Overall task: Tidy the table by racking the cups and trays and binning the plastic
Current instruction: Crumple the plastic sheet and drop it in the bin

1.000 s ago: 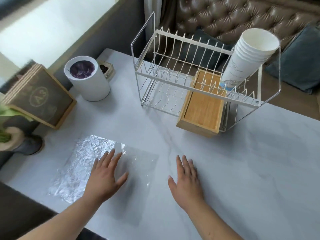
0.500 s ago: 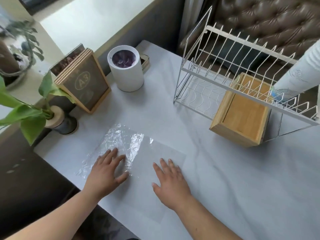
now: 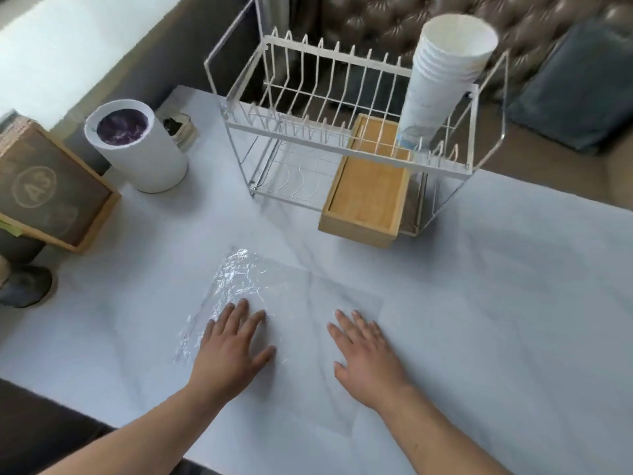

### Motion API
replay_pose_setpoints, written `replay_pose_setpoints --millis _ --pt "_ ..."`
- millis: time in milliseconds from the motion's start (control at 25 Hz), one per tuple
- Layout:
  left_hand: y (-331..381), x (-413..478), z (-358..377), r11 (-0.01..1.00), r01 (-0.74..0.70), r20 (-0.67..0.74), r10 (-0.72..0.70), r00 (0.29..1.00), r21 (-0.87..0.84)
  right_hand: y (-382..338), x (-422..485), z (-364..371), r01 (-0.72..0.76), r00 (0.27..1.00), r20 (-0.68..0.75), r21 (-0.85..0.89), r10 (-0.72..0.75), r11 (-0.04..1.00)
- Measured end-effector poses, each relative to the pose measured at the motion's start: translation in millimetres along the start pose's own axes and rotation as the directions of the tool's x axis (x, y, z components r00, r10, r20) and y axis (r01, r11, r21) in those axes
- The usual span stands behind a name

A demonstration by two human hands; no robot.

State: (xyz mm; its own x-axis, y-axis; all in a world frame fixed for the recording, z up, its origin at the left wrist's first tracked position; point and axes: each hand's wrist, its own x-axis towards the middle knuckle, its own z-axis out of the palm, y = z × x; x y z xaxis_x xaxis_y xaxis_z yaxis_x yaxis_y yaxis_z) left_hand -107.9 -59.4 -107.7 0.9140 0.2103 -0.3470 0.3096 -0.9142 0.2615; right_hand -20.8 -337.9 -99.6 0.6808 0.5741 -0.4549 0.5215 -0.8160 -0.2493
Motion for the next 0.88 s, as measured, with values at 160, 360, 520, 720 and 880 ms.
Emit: replay_pose_setpoints --millis 160,360,520,720,880 --pt "88 5 22 0.993 -0.104 0.035 0.102 0.994 0.053 74 -56 7 -0.093 0.995 -0.023 0.040 0.094 0.995" --pt "211 1 56 0.955 -0.280 0.068 0.274 0.959 0.101 171 -148 17 -0.247 0.968 -0.028 0.086 0.250 0.965" --pt "305 2 84 0.905 -0.401 0.121 0.386 0.914 0.144 240 -216 24 -0.359 0.931 -0.023 0.115 0.364 0.926" --pt "394 -2 115 0.866 -0.461 0.126 0.444 0.887 0.196 307 -264 23 -0.434 0.898 -0.025 0.125 0.440 0.892" --pt "429 -3 130 0.862 -0.455 0.131 0.436 0.891 0.226 339 -273 15 -0.458 0.884 -0.033 0.137 0.466 0.878"
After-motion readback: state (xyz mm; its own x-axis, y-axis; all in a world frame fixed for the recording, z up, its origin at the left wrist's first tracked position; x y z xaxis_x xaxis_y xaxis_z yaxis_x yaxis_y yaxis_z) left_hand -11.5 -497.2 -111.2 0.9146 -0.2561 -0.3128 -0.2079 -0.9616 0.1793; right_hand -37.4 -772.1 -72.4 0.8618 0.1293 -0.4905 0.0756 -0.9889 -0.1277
